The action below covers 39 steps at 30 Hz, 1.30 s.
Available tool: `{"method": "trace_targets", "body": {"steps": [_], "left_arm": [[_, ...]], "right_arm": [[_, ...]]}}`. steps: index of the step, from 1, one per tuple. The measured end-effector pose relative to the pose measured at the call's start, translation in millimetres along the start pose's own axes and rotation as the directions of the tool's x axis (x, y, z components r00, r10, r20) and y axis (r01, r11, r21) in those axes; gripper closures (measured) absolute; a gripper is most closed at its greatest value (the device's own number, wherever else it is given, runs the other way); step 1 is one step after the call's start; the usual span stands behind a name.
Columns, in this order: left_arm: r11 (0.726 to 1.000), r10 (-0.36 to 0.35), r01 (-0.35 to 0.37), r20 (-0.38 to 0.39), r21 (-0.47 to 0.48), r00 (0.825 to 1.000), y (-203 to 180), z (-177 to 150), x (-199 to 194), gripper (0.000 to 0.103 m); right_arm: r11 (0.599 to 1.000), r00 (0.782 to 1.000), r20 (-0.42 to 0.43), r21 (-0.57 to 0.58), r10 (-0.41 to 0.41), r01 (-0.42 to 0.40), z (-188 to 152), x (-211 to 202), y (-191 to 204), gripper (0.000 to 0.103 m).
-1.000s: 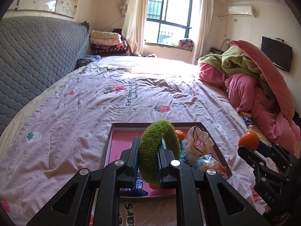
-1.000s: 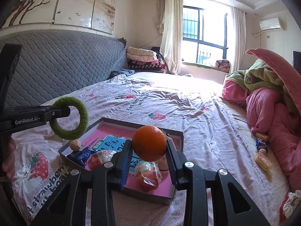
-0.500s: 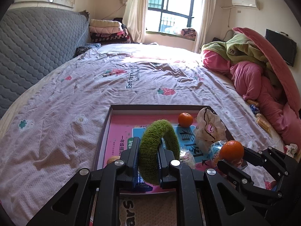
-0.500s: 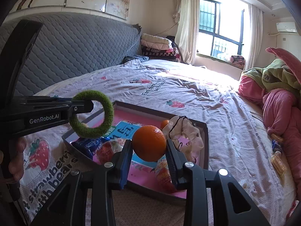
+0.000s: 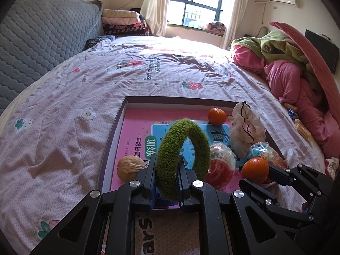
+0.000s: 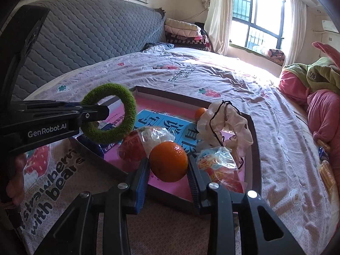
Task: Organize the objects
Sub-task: 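Lower the green ring into the box with the left tool while the right tool lowers the orange in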
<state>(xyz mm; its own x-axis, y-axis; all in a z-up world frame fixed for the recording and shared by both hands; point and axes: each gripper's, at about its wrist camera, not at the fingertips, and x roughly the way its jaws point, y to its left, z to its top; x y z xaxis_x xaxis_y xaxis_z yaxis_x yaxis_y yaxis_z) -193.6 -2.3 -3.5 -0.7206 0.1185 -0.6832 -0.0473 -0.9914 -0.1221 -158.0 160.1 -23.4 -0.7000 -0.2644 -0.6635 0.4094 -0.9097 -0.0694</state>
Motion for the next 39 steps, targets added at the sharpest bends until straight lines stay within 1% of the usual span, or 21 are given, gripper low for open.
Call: {"method": "trace_targets", "body": {"steps": [4, 9, 18, 24, 29, 39], "left_arm": [[1.000, -0.005, 0.005, -0.012, 0.004, 1.000, -2.1, -4.2, 4.9, 0.087], [1.000, -0.010, 0.010, -0.027, 0.009, 1.000, -6.0, -9.6, 9.3, 0.087], [1.000, -0.015, 0.015, -0.048, 0.014, 0.999, -10.7, -15.6, 15.1, 0.087], [1.000, -0.028, 0.028, -0.058, -0.015, 0.998, -6.3, -15.5, 15.8, 0.087], [0.999, -0.026, 0.025, -0.066, -0.025, 0.997, -5.3, -16.1, 15.7, 0.087], [1.000, -0.017, 0.016, -0.068, -0.012, 0.998, -10.2, -18.3, 12.9, 0.087]], "right_arm": [[1.000, 1.000, -0.024, 0.015, 0.001, -0.001, -2.1, 7.7, -4.6, 0.067], [1.000, 0.999, -0.033, 0.024, 0.006, -0.006, -1.4, 11.5, -8.5, 0.067], [0.999, 0.997, -0.063, 0.045, 0.033, -0.030, 1.5, 19.1, -12.9, 0.067], [0.997, 0.997, -0.066, 0.071, 0.041, -0.036, 1.0, 19.5, -15.0, 0.067], [0.996, 0.997, -0.067, 0.081, 0.041, -0.036, 0.2, 18.2, -16.0, 0.067], [0.995, 0.997, -0.065, 0.098, 0.040, -0.034, 0.4, 18.0, -17.6, 0.067]]}}
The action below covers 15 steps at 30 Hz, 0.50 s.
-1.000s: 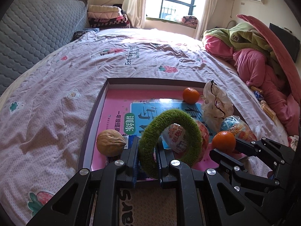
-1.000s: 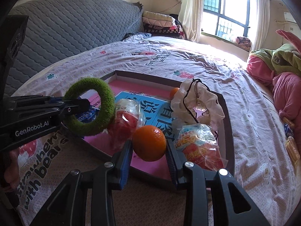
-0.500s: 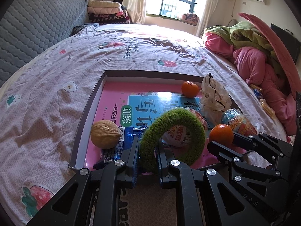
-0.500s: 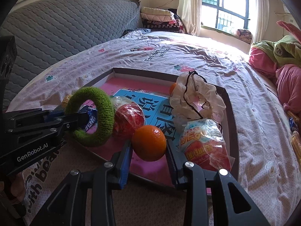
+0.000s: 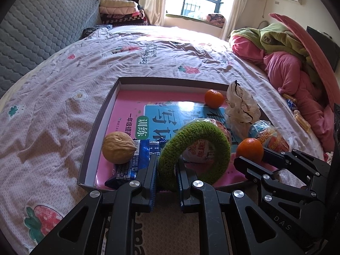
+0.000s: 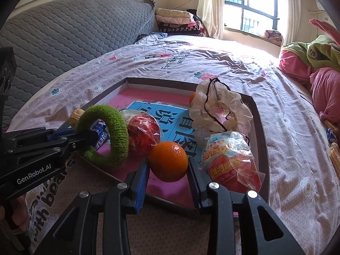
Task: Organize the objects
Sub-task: 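Lower the green ring into the box with the left tool while the right tool lowers the orange in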
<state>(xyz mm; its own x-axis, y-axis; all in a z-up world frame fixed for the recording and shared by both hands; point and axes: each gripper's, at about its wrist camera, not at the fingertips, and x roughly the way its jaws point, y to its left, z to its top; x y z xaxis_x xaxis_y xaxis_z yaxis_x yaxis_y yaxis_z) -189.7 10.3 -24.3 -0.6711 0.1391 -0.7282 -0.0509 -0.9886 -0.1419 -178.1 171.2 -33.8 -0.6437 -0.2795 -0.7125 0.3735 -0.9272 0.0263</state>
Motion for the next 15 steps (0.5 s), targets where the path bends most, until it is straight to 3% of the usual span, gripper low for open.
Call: {"method": "trace_targets", "body": {"steps": [15], "left_arm": [[1.000, 0.010, -0.010, -0.003, 0.011, 1.000, -4.5, -1.0, -0.9, 0.087]], "right_arm": [[1.000, 1.000, 0.013, -0.011, -0.008, 0.009, -0.6, -3.6, 3.1, 0.067]]}}
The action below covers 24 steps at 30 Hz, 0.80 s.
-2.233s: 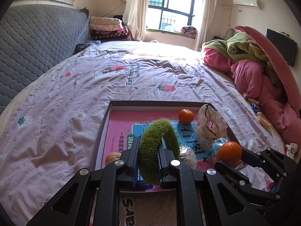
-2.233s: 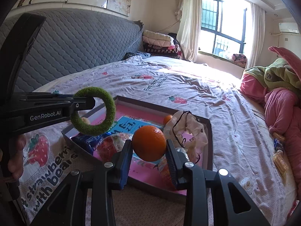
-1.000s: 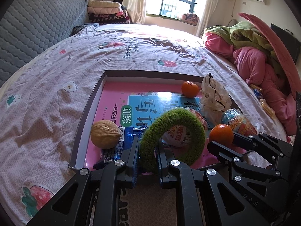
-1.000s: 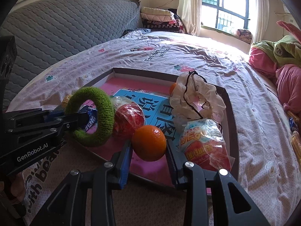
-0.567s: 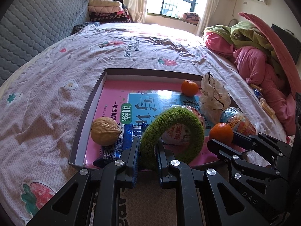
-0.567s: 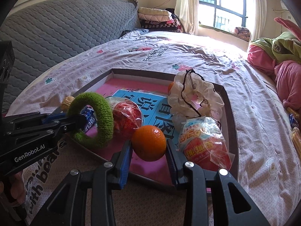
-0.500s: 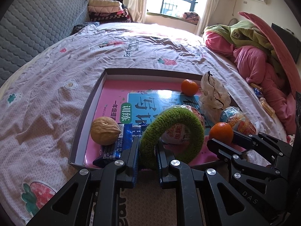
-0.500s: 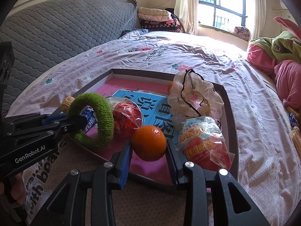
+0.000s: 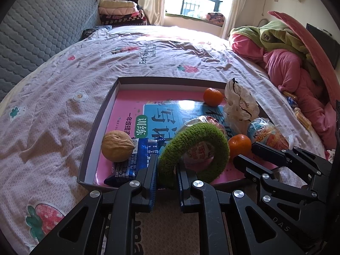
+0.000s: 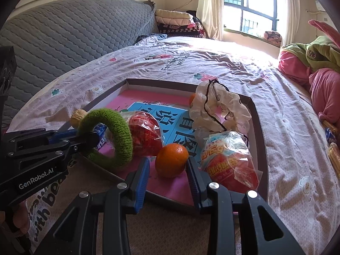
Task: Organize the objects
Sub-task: 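Lower the green ring into the box with the left tool while the right tool lowers the orange in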
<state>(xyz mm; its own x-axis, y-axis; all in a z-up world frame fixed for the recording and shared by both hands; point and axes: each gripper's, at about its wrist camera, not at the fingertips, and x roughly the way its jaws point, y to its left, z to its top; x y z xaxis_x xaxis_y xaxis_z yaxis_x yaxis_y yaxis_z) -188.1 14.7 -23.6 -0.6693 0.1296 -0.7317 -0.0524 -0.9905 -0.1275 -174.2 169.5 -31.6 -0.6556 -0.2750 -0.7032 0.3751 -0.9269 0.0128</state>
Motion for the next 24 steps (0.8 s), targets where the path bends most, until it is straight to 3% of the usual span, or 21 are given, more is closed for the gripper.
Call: {"method": "trace_targets", "body": {"steps": [13, 19, 22, 24], "left_arm": [[1.000, -0.001, 0.001, -0.002, 0.003, 1.000, -3.8, 2.4, 1.7, 0.086], [1.000, -0.015, 0.015, -0.014, -0.006, 1.000, -6.1, 4.6, 3.1, 0.078], [1.000, -0.019, 0.019, -0.017, -0.010, 1.000, -6.9, 5.2, 3.1, 0.074], [1.000, -0.017, 0.016, -0.015, -0.009, 1.000, -8.0, 5.2, 1.9, 0.063]], "right_arm": [[1.000, 1.000, -0.010, 0.017, 0.005, -0.005, 0.8, 0.1, -1.0, 0.067], [1.000, 1.000, -0.006, 0.026, 0.007, -0.007, 1.8, -4.0, -4.7, 0.066], [0.999, 1.000, -0.003, 0.030, 0.010, -0.010, 2.5, -6.4, -5.4, 0.061], [0.999, 1.000, -0.002, 0.031, 0.010, -0.010, 3.5, -7.6, -5.5, 0.061]]}}
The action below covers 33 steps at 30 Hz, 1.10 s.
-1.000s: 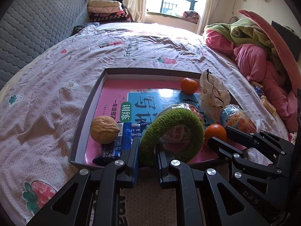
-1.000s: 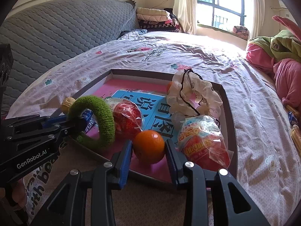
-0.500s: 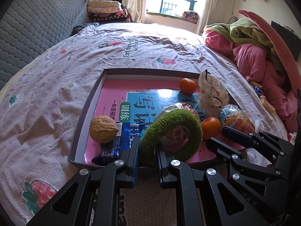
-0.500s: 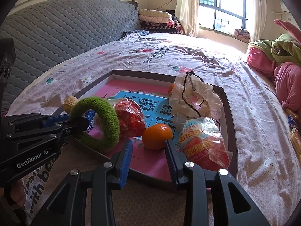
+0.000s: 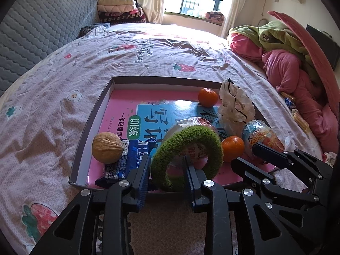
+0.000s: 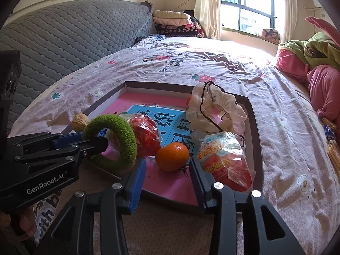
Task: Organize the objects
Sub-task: 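Lower the green ring into the box with the left tool while the right tool lowers the orange in, then open both tools to release the green ring and the orange in the box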
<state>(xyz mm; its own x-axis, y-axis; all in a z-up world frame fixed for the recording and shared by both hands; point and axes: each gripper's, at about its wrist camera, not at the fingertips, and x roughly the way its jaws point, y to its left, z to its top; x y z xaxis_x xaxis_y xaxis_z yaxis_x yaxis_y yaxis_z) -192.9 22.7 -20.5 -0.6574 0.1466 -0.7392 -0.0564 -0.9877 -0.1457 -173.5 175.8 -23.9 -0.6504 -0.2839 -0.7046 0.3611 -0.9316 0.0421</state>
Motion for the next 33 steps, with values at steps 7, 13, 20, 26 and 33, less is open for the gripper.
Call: {"method": "trace_targets", "body": {"steps": [7, 13, 20, 26, 33], "left_arm": [[1.000, -0.013, 0.014, 0.026, -0.015, 1.000, 0.3, 2.4, -8.5, 0.054], [0.999, -0.001, 0.003, 0.044, -0.040, 0.999, 5.7, 3.4, -14.0, 0.047], [0.999, 0.021, -0.017, 0.084, -0.051, 0.996, 7.6, 4.6, -27.1, 0.042], [0.998, 0.039, -0.032, 0.111, -0.060, 0.993, 8.3, 5.1, -39.1, 0.041], [0.996, 0.064, -0.055, 0.138, -0.067, 0.988, 7.4, 5.3, -54.9, 0.029]], "right_arm": [[1.000, 1.000, 0.012, 0.006, -0.003, 0.003, 1.1, -6.2, -2.1, 0.054], [1.000, 1.000, 0.026, 0.015, -0.008, 0.008, 3.2, -11.4, -5.0, 0.054], [1.000, 0.998, 0.057, 0.025, -0.018, 0.017, 6.3, -19.2, -5.5, 0.046], [0.999, 0.995, 0.096, 0.048, -0.030, 0.026, 9.3, -30.9, -7.6, 0.040], [0.997, 0.985, 0.160, 0.050, -0.070, 0.063, 15.3, -50.1, -4.9, 0.031]]}}
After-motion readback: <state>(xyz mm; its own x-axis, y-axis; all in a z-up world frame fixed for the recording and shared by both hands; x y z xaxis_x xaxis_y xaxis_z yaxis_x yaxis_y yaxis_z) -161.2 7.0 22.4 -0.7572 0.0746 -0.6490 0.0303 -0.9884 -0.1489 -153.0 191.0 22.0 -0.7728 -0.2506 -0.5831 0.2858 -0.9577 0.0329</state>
